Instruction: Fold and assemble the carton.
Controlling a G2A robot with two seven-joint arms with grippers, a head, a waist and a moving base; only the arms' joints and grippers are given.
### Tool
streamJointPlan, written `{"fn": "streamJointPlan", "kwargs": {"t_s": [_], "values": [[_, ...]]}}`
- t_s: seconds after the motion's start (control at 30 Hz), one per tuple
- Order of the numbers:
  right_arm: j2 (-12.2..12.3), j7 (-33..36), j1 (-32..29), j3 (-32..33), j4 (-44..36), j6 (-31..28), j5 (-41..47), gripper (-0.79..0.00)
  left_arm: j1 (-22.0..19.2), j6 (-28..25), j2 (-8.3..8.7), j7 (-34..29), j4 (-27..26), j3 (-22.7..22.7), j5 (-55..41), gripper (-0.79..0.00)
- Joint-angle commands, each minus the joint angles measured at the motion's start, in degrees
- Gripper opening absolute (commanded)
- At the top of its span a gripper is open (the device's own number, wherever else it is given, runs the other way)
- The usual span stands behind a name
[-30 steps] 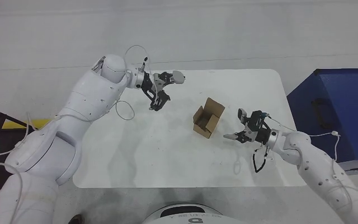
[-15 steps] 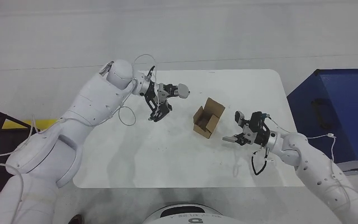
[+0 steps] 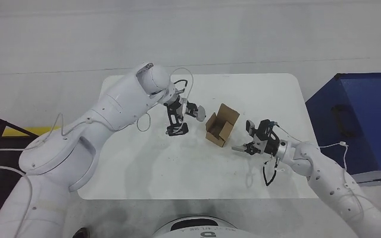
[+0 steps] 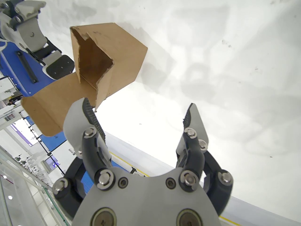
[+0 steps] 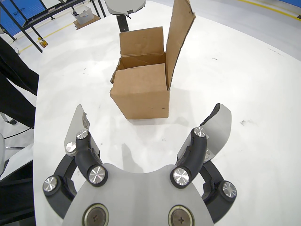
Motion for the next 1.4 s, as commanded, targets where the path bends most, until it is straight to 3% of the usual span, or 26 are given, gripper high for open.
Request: {"fn": "streamJointPlan", "kwargs": {"t_s": [0.0,0.1,0.4,0.63,0.9,1.17,1.37], "values": [[-0.1,0.2,-0.2,-0.2,0.5,0.0,-0.5,0.0,-0.3,-0.4,-1.14,0.0,1.5,0.9,0.5,-0.366],[-0.3,0.0,-0.6,-0.3,1.3,-0.2,-1.4,0.0,-0.7,-0.3,-2.68,-0.7,4.5,1.2,-0.2,-0.413],[-1.1,-1.1,-1.0,-1.3,1.5,-1.1,-4.3,0.0,-1.8,1.6,-7.1,-1.7,8.5,2.9,-0.3,-0.406],[-2.1,-1.4,-0.2,-2.8,2.8,-1.6,-4.8,-0.077,-2.4,3.5,-11.17,-0.2,11.6,3.7,0.7,-0.403],[-3.1,-1.1,1.5,-3.9,4.0,-2.8,-5.1,-0.095,-2.3,4.8,-15.41,2.7,17.3,3.7,4.2,-0.394],[-4.1,0.7,3.9,-4.6,4.9,-3.9,-4.7,-0.12,-3.1,7.3,-18.85,4.0,21.4,3.7,5.0,-0.434],[-4.4,2.2,5.2,-4.3,5.2,-4.6,-4.8,-0.108,-4.1,8.4,-20.87,4.3,24.3,3.7,4.8,-0.406]]}}
